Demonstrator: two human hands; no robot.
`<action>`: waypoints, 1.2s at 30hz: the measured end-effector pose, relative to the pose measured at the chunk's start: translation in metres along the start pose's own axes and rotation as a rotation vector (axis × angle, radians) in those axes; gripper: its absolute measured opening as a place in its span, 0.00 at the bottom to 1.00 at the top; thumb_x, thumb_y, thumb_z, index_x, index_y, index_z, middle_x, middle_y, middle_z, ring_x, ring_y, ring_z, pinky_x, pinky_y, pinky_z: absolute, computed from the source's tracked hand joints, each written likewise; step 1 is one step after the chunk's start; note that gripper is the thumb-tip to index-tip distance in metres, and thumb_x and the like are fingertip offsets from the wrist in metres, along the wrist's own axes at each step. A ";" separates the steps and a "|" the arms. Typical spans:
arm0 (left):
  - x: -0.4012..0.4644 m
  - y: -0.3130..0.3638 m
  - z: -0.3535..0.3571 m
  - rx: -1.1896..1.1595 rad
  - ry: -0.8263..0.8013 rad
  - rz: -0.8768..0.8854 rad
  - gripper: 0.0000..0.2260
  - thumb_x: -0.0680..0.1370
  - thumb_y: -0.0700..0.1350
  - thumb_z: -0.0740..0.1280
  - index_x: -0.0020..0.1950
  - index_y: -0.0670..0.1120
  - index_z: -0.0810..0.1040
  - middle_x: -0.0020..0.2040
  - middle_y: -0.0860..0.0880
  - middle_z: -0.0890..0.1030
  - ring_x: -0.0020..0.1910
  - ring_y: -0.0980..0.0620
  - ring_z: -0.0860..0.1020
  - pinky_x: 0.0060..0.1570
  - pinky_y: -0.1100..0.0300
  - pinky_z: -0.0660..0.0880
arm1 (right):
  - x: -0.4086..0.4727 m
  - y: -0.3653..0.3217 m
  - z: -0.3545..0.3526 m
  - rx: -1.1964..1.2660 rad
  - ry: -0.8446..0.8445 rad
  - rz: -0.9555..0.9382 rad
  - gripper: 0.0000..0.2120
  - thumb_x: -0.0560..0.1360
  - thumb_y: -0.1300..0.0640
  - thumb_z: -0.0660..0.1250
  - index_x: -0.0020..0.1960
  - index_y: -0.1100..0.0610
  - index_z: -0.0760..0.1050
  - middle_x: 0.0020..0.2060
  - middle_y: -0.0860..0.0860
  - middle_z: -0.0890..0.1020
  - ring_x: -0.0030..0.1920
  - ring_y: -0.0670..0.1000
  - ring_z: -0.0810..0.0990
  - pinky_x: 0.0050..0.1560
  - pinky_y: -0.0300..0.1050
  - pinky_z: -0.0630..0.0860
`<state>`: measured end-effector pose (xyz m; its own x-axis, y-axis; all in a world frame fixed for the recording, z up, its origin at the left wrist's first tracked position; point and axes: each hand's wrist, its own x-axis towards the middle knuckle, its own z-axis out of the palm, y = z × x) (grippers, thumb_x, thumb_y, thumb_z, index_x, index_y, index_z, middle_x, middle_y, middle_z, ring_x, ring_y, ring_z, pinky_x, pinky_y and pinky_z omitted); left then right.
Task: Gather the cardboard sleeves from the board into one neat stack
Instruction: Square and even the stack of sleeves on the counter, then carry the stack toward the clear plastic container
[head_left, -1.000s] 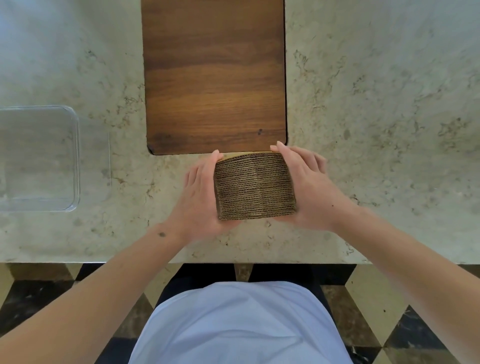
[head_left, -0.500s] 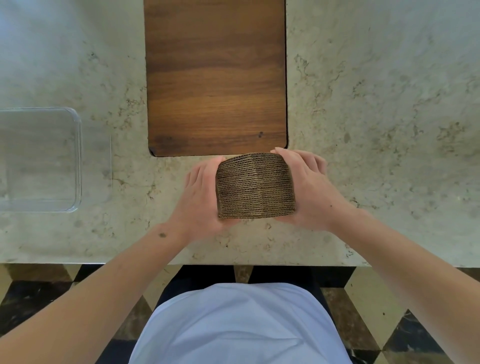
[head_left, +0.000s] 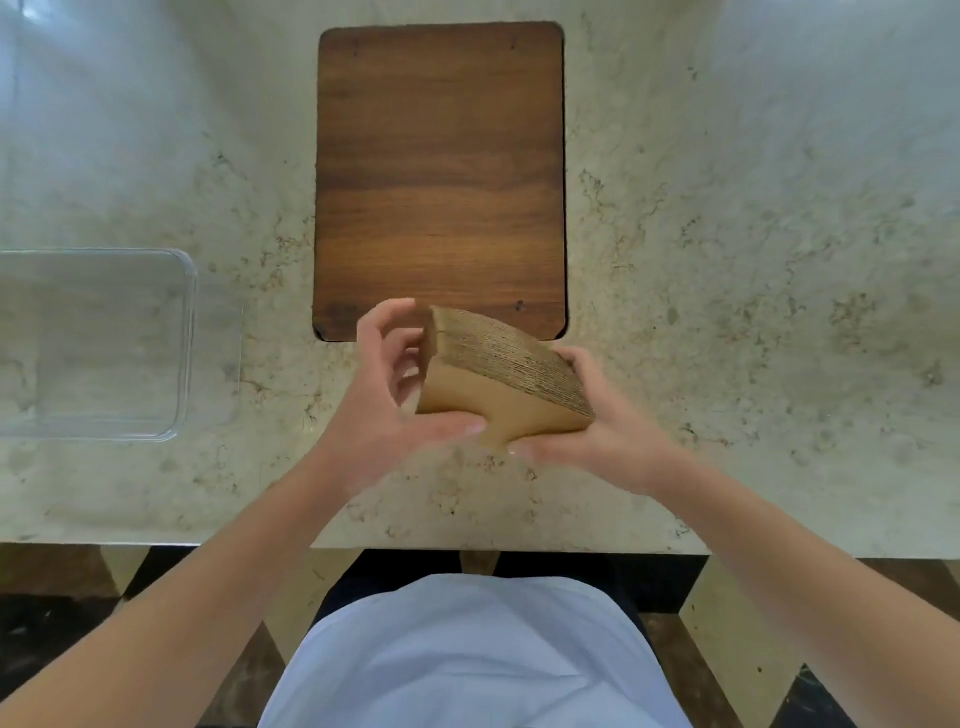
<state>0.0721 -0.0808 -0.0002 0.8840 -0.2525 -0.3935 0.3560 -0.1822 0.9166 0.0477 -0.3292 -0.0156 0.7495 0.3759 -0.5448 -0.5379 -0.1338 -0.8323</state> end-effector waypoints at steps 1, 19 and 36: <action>0.000 0.005 0.001 -0.058 0.033 -0.017 0.43 0.61 0.51 0.84 0.69 0.67 0.64 0.60 0.54 0.80 0.61 0.50 0.80 0.58 0.50 0.81 | -0.003 -0.003 0.009 0.095 0.000 0.061 0.42 0.61 0.44 0.83 0.69 0.45 0.66 0.52 0.37 0.82 0.53 0.43 0.84 0.46 0.42 0.81; -0.016 0.041 -0.037 -0.482 0.249 -0.095 0.40 0.62 0.52 0.80 0.70 0.53 0.66 0.66 0.42 0.77 0.63 0.40 0.81 0.52 0.50 0.83 | 0.006 -0.092 0.141 0.448 0.212 0.240 0.37 0.58 0.35 0.79 0.64 0.44 0.77 0.55 0.43 0.86 0.55 0.44 0.84 0.53 0.45 0.77; -0.078 0.045 -0.197 -0.666 0.428 -0.016 0.38 0.64 0.52 0.80 0.70 0.55 0.67 0.57 0.50 0.85 0.57 0.45 0.85 0.51 0.49 0.83 | 0.079 -0.166 0.237 0.182 -0.036 0.142 0.50 0.52 0.28 0.80 0.69 0.47 0.74 0.60 0.42 0.84 0.63 0.47 0.80 0.70 0.54 0.71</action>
<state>0.0792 0.1179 0.0857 0.8689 0.1573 -0.4694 0.3566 0.4588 0.8138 0.1049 -0.0599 0.1035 0.6491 0.3978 -0.6484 -0.7000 -0.0214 -0.7138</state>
